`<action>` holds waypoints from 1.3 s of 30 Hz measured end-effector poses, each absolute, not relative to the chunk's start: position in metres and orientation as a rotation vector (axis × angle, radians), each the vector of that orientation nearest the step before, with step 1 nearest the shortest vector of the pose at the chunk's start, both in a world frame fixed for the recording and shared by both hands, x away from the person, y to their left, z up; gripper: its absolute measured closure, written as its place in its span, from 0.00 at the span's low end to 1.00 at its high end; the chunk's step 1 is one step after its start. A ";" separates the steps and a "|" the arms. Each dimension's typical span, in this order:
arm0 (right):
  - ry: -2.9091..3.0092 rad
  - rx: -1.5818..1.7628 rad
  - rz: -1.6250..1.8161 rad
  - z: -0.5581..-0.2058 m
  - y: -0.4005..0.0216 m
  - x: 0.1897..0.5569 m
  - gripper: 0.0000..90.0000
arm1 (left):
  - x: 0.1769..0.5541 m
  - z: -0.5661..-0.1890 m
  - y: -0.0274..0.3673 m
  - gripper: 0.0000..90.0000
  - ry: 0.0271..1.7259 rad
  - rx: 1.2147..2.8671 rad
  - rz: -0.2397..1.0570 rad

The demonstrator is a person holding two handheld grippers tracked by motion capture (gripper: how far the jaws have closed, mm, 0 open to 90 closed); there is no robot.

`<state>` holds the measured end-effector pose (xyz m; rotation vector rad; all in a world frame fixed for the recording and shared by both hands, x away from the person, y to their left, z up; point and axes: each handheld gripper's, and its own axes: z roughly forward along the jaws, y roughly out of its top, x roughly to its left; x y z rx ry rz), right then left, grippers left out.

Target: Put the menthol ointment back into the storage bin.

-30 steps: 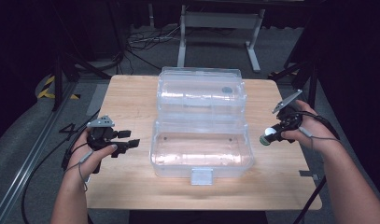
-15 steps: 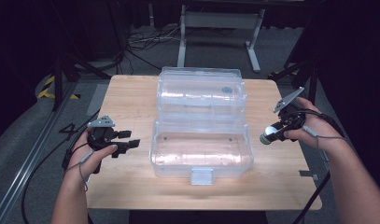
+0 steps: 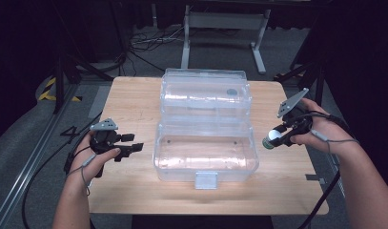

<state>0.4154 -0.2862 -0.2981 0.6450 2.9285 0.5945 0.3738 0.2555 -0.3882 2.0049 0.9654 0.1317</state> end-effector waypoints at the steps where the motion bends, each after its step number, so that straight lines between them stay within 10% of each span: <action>1: 2.931 0.639 0.591 -0.298 -0.285 0.415 0.56 | 0.374 -0.388 0.256 0.46 0.966 2.005 0.133; 39: 3.032 0.386 0.603 -0.293 -0.240 0.400 0.56 | 0.375 -0.390 0.259 0.46 0.976 2.003 0.131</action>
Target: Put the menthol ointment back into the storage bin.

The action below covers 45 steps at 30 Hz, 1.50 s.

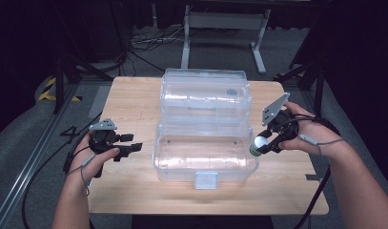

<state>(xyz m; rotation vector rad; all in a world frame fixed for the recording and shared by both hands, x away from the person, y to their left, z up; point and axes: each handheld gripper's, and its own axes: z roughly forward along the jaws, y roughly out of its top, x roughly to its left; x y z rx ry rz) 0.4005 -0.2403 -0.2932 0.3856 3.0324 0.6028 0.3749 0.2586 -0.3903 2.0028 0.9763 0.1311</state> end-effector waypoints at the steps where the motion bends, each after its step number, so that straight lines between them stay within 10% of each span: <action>1: 3.037 0.380 0.603 -0.293 -0.239 0.400 0.56 | 0.375 -0.390 0.258 0.46 0.976 2.002 0.129; 45: 3.149 0.258 0.504 -0.329 -0.204 0.408 0.56 | 0.376 -0.392 0.260 0.46 0.983 2.000 0.120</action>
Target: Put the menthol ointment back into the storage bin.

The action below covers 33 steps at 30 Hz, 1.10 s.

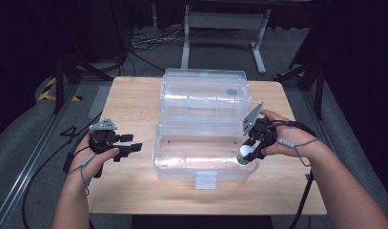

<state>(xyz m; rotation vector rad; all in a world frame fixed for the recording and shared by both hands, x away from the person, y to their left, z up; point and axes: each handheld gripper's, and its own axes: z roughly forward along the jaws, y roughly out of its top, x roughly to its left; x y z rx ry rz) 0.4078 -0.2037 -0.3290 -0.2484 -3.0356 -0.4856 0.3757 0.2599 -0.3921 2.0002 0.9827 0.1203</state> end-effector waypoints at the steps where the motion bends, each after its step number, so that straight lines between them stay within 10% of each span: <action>1: -3.031 -0.250 -0.479 -0.330 -0.203 0.408 0.56 | 0.376 -0.392 0.260 0.46 0.982 2.000 0.120; 33: -3.007 -0.242 -0.368 -0.363 -0.197 0.411 0.56 | 0.377 -0.395 0.259 0.46 0.985 2.007 0.113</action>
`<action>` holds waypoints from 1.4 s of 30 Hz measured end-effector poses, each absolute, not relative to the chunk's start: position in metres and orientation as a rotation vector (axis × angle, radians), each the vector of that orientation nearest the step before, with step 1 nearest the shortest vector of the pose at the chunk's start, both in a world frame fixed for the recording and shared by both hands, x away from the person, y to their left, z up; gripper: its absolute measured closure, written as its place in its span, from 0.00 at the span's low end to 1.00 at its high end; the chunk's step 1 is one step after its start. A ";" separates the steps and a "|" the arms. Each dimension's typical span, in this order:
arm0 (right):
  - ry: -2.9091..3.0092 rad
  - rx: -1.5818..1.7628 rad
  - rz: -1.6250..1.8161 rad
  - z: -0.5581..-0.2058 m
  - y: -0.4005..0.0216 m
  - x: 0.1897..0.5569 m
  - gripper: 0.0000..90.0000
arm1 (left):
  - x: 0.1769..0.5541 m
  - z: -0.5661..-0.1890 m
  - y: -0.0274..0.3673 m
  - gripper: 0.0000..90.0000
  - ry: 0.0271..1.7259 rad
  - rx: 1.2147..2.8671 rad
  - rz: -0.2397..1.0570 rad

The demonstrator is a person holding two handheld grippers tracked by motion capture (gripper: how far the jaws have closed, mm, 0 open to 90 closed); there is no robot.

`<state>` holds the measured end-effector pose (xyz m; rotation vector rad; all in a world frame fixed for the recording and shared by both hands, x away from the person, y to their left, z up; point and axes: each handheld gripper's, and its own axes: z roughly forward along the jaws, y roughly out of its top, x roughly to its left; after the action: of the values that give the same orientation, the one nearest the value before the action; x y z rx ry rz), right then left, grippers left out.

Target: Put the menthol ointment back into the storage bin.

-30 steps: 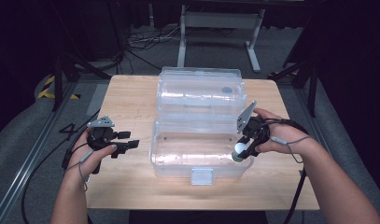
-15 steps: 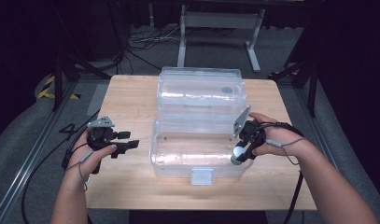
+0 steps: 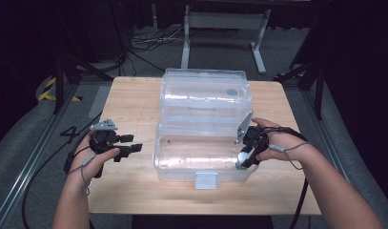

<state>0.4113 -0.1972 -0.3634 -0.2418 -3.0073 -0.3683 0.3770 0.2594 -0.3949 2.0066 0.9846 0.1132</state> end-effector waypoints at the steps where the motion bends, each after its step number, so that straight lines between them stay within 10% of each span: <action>1: -3.009 -0.235 -0.370 -0.364 -0.197 0.412 0.56 | 0.377 -0.395 0.259 0.46 0.984 2.007 0.113; 42: -2.987 -0.199 -0.226 -0.389 -0.186 0.415 0.56 | 0.378 -0.398 0.261 0.45 0.991 2.009 0.099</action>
<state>0.4153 -0.1864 -0.3894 -0.1990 -2.9874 -0.2264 0.3783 0.2610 -0.3982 2.0085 0.9905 0.0993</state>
